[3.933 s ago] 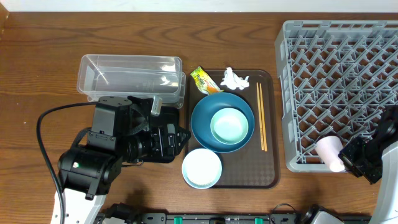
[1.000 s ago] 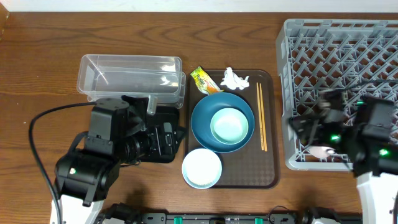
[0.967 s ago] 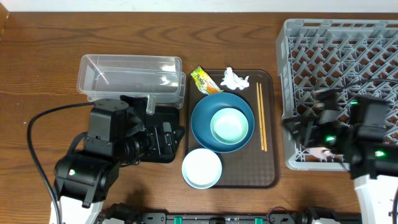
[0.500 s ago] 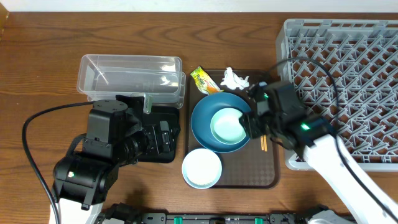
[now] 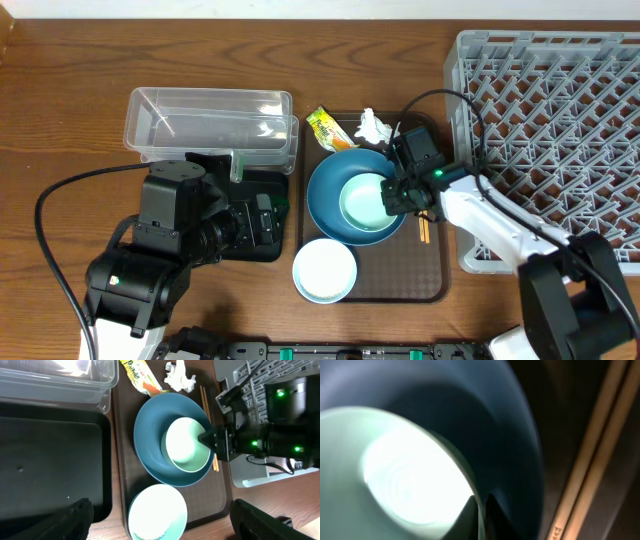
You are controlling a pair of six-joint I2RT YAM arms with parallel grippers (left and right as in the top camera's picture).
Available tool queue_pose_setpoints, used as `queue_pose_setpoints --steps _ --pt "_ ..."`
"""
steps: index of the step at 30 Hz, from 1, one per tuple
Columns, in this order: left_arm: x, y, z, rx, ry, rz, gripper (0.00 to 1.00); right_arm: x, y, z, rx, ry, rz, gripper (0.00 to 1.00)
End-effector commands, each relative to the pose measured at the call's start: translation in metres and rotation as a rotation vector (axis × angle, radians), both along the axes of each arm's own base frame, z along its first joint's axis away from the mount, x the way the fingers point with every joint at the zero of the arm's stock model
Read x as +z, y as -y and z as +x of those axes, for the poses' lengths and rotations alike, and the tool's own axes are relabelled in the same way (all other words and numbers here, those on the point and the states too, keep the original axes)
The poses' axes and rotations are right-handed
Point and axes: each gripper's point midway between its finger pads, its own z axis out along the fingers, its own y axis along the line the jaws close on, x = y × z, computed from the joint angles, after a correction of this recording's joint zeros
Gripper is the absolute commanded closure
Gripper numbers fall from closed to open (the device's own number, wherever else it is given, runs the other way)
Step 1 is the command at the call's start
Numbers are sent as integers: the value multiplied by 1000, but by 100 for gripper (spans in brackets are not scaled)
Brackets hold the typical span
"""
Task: Sort waste into correct bins and load items into the dishwasher rack
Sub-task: 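Reach the right gripper into the mint-green bowl and grasp its rim, then carry the mint-green bowl into the rack and release it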
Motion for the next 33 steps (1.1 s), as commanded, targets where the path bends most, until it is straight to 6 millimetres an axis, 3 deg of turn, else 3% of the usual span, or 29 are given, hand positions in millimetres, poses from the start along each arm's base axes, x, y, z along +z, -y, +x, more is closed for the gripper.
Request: queue_pose_setpoints --steps 1,5,8,12,15,17,20,23,29,33 --pt "11 -1 2 -1 33 4 11 11 -9 2 5 15 35 99" --pt "11 -1 2 -1 34 4 11 53 -2 12 -20 113 58 99" --pt "11 -1 2 -1 33 4 11 98 28 20 -106 237 -18 99" --pt "11 -1 2 -1 33 4 11 169 116 23 -414 485 -268 99" --pt "11 -1 2 -1 33 4 11 226 189 8 -708 685 -440 99" --pt "11 -1 2 -1 33 4 11 252 228 -8 -881 767 -513 99" --pt "11 -1 2 -1 34 4 11 264 263 -17 -1019 800 -560 99" --pt "11 -1 2 -1 33 4 11 261 292 -14 -1119 791 -598 99" --pt "11 -1 2 -1 33 4 11 227 341 -8 -1192 659 -812 99" --pt "11 -1 2 -1 33 4 11 205 356 9 -1142 585 -981 99"
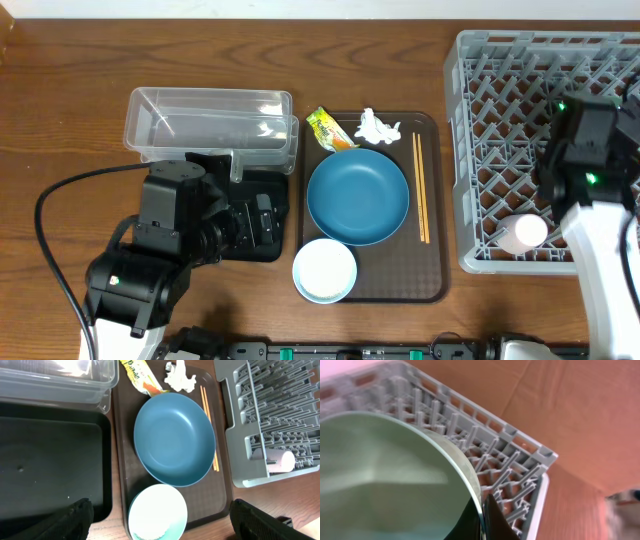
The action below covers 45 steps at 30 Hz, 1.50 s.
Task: Sort waste into correct bins and load items into the dishwasher rack
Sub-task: 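Carry the mint-green bowl into the rack and release it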
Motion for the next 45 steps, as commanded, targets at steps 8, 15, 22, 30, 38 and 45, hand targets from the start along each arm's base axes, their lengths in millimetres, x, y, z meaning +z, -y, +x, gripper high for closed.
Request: queue_pose_setpoints --steps 8,15,22,30,38,45 --pt "11 -1 2 -1 33 4 11 -15 29 27 -104 -348 -312 99" --pt "11 -1 2 -2 33 4 11 -27 41 40 -93 -439 -346 99" --pt "11 -1 2 -1 33 4 11 -57 56 53 -53 -679 -394 99" --pt "11 -1 2 -1 33 4 11 -70 19 79 66 -695 -426 85" --pt "11 -1 2 -1 33 4 11 -57 -29 90 107 -655 -483 4" --pt "11 -1 2 -1 33 4 11 -37 -99 114 420 -578 -488 3"
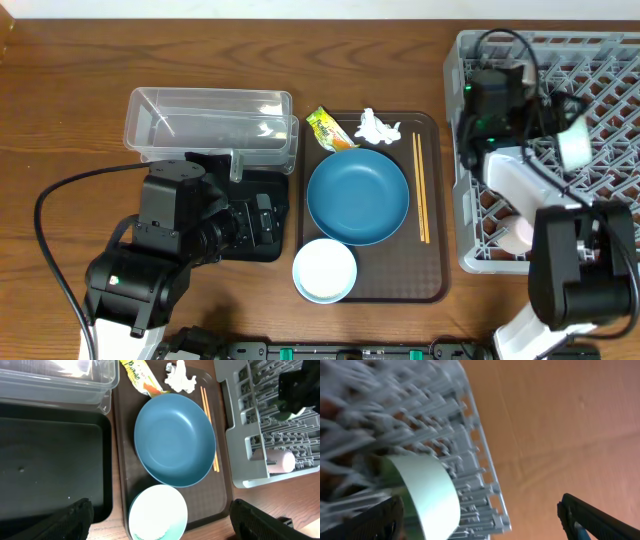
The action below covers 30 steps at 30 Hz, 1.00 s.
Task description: Sort waste into correct bins and load items into the dishwasher rack
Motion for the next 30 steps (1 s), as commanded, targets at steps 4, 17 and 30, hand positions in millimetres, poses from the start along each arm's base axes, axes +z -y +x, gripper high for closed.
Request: queue_pose_setpoints --steps 4,17,30 --pt "10 0 2 -3 32 2 11 14 -72 9 328 32 260 3" --pt "10 0 2 -3 32 2 11 -56 -256 -79 456 -206 1578 33" --pt "10 -1 2 -3 32 3 11 -146 -245 -104 102 -351 1478 49"
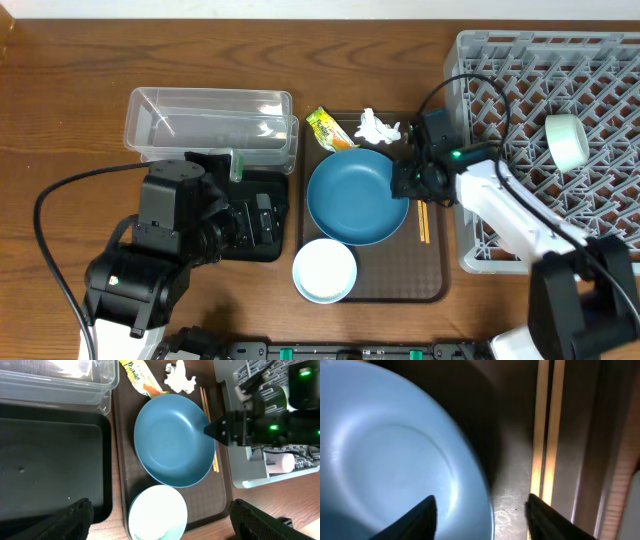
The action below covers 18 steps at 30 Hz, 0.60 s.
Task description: Sort waste into correct bins and load items into the dishwasher rack
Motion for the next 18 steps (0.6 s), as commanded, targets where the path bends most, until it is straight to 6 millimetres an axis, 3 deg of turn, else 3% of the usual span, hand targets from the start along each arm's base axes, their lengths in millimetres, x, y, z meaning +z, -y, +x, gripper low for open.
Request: queue_pose_setpoints --steps 1,2,3,5,9,12,16,18 --pt "10 0 2 -3 30 3 11 -20 2 -4 -60 -62 -15 52" --pt "10 -1 2 -3 30 3 11 -26 1 -5 -65 -79 -14 62" --pt "10 -1 2 -3 30 3 11 -29 0 -6 -63 -92 -11 78" --pt "10 -1 2 -3 30 3 11 -30 0 -8 -62 -99 -10 97" --pt "10 -1 2 -3 30 3 11 -11 6 1 -82 -42 8 99" --pt "10 -1 2 -3 30 3 11 21 22 11 -123 54 0 99" --pt "10 -1 2 -3 30 3 11 85 40 24 -23 283 -13 99" --pt "10 -1 2 -3 30 3 11 122 60 26 18 427 -108 99"
